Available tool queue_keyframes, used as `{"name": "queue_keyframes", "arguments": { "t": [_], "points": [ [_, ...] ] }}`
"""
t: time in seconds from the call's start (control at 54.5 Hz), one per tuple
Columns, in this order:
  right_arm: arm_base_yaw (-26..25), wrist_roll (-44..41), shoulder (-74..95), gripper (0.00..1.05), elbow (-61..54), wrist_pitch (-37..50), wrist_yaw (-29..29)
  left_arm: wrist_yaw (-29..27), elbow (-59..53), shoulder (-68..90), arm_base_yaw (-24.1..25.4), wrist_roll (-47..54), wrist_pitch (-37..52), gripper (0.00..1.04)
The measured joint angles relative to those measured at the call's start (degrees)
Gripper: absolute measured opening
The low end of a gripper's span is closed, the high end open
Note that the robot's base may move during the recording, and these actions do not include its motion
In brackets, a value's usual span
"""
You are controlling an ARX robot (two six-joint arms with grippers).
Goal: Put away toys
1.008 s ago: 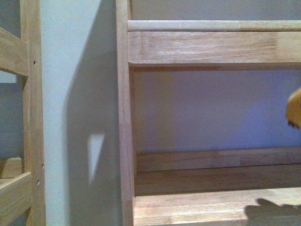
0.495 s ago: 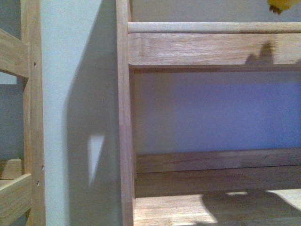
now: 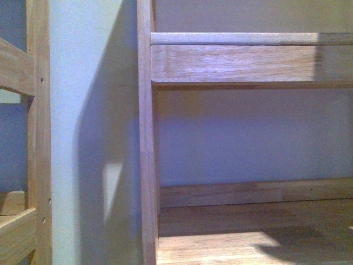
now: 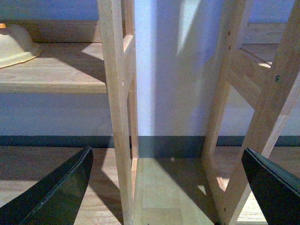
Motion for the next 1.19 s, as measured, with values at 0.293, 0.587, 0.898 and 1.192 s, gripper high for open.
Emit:
{"name": "queue_keyframes", "arguments": {
  "t": [0.293,0.587,0.898,1.192],
  "points": [
    [4.87,5.81,18.6,0.06,10.97,-0.48,1.01,0.0,0.0,0.0,0.0,0.0,0.0,0.98],
    [15.12,4.39,28.79,0.06,21.35,-1.92,2.8,-0.02,0.0,0.0,0.0,0.0,0.0,0.98],
    [25.92,3.74,39.89,0.06,33.75,-4.28,7.78,0.0,0.0,0.0,0.0,0.0,0.0,0.98],
    [33.86,2.91,46.03,0.06,39.04,-4.81,11.58,0.0,0.0,0.0,0.0,0.0,0.0,0.98]
  ]
}}
